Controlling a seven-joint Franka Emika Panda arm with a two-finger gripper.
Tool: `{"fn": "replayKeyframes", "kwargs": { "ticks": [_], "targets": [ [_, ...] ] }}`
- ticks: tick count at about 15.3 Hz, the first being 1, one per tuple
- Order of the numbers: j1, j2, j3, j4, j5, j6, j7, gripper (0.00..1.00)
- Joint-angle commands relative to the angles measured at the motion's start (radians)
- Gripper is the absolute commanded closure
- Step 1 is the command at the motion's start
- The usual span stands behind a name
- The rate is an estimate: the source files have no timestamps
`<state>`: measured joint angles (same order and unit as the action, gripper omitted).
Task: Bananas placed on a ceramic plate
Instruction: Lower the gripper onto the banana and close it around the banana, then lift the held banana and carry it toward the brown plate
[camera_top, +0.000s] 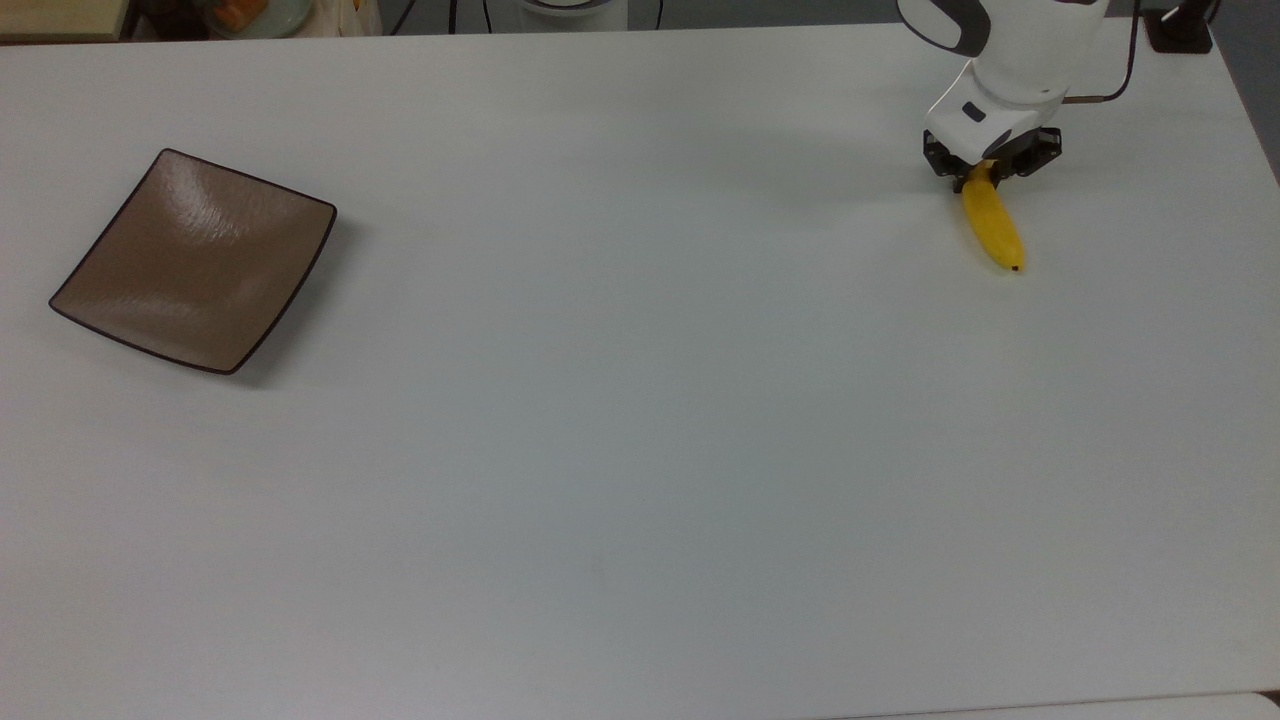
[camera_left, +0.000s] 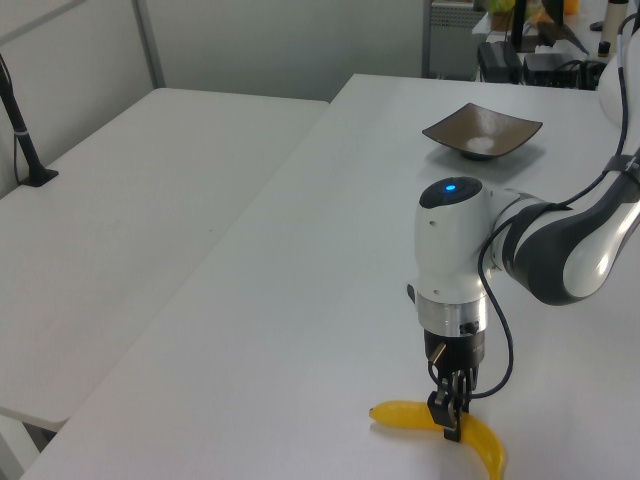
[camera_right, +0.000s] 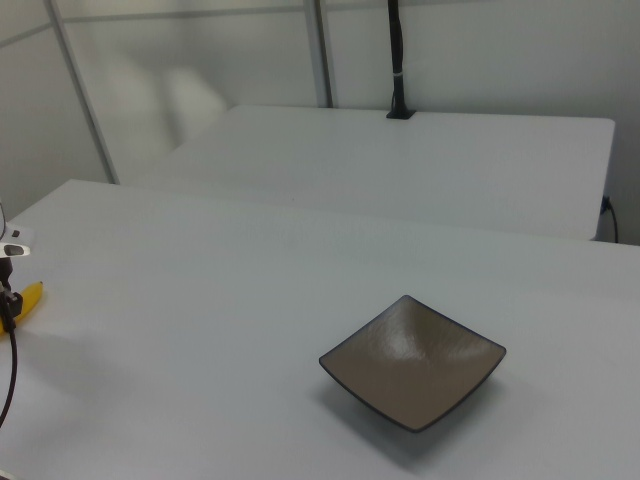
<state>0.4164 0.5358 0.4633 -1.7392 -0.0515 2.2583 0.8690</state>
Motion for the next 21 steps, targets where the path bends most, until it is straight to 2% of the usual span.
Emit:
{"fn": "replayKeyframes", "kwargs": {
  "ticks": [1,6,8,11,16,21],
  "targets": [
    [-0.002,-0.011,-0.005,0.001,-0.016,0.023,-0.001,0.67],
    [-0.042,-0.059,-0.005,0.032,-0.045,-0.011,-0.027,0.67],
    [-0.060,-0.094,-0.006,0.038,-0.074,-0.080,-0.109,0.67],
    [-0.113,-0.129,-0.014,0.041,-0.082,-0.193,-0.247,0.67],
    [-0.143,-0.178,-0.116,0.043,-0.096,-0.279,-0.415,0.67],
    [-0.179,-0.217,-0.265,0.041,-0.094,-0.352,-0.625,0.67]
  ]
}}
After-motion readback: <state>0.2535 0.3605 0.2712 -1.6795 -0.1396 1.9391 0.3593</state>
